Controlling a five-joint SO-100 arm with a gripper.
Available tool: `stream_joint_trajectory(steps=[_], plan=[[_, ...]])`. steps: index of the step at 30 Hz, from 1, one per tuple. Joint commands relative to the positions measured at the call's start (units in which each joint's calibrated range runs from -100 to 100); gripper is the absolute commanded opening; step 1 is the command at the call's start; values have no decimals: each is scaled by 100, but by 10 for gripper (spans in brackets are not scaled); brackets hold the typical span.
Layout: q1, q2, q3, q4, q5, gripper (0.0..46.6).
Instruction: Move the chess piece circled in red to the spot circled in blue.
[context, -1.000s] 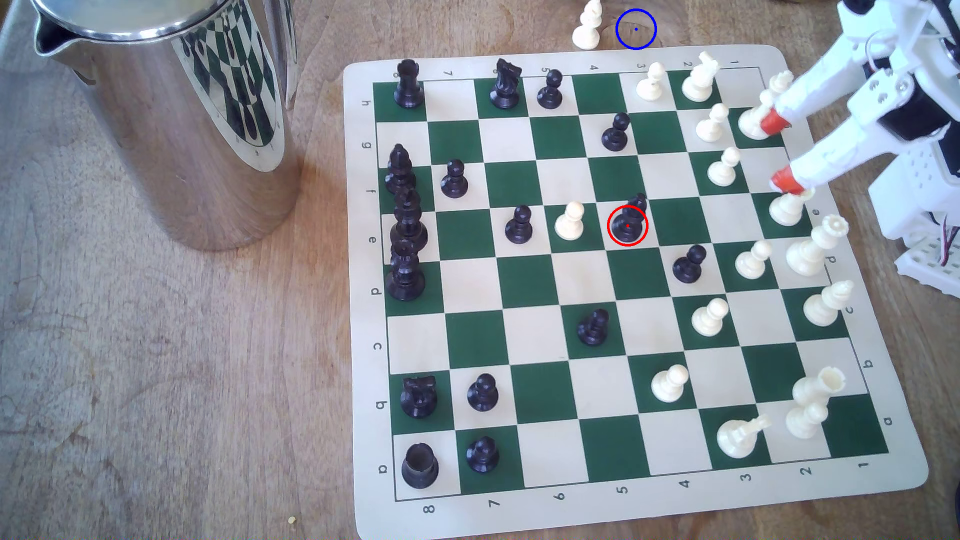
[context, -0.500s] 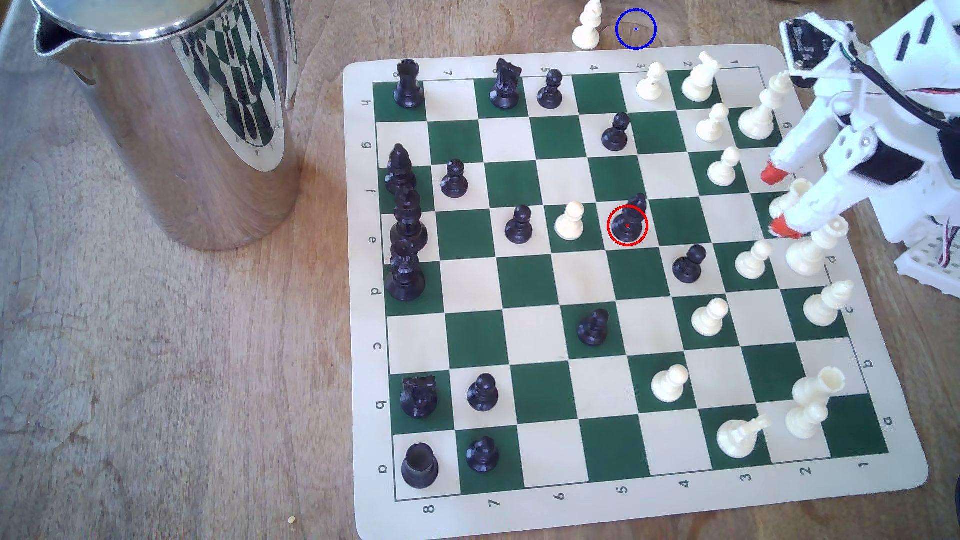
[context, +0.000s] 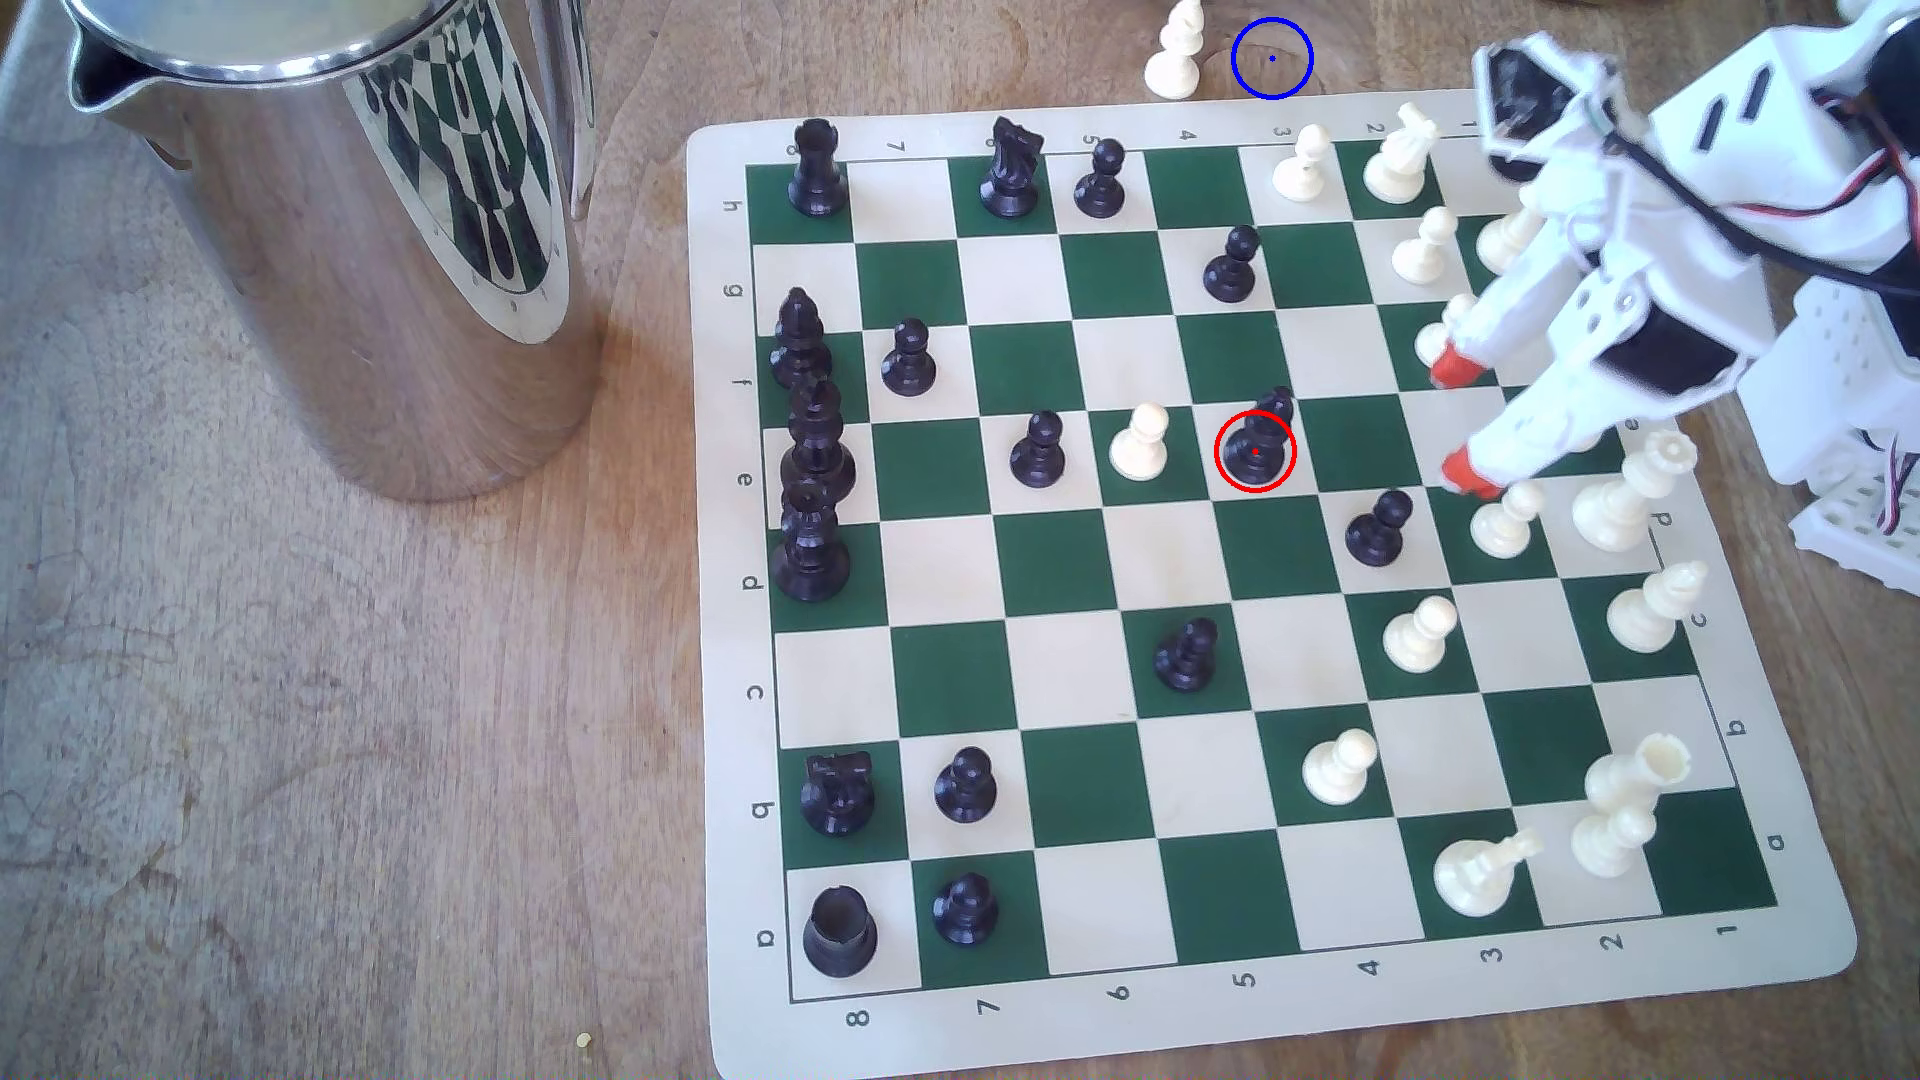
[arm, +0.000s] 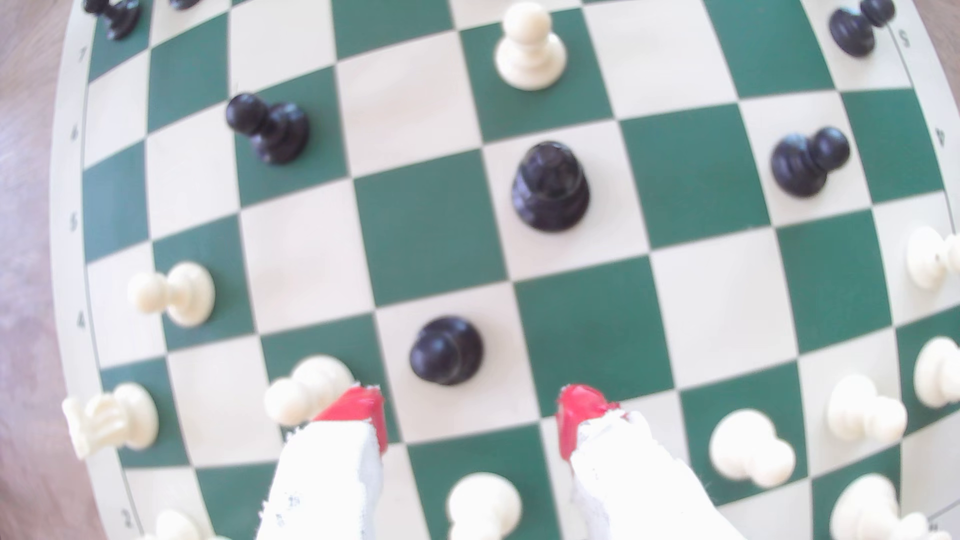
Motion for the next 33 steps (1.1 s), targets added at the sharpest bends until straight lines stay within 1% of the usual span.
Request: stream_joint_trajectory(steps=[1,3,7,11,17,33], plan=[[-48,486,-546,-410,-24,172],[-41,741,-636,-590,-24,170],[92,826,-528,-1049,-24,170],[163,961,-437,-1393,-20,189],[124,928,225,-2146,0,205],[327,885,869,-2769,117,209]])
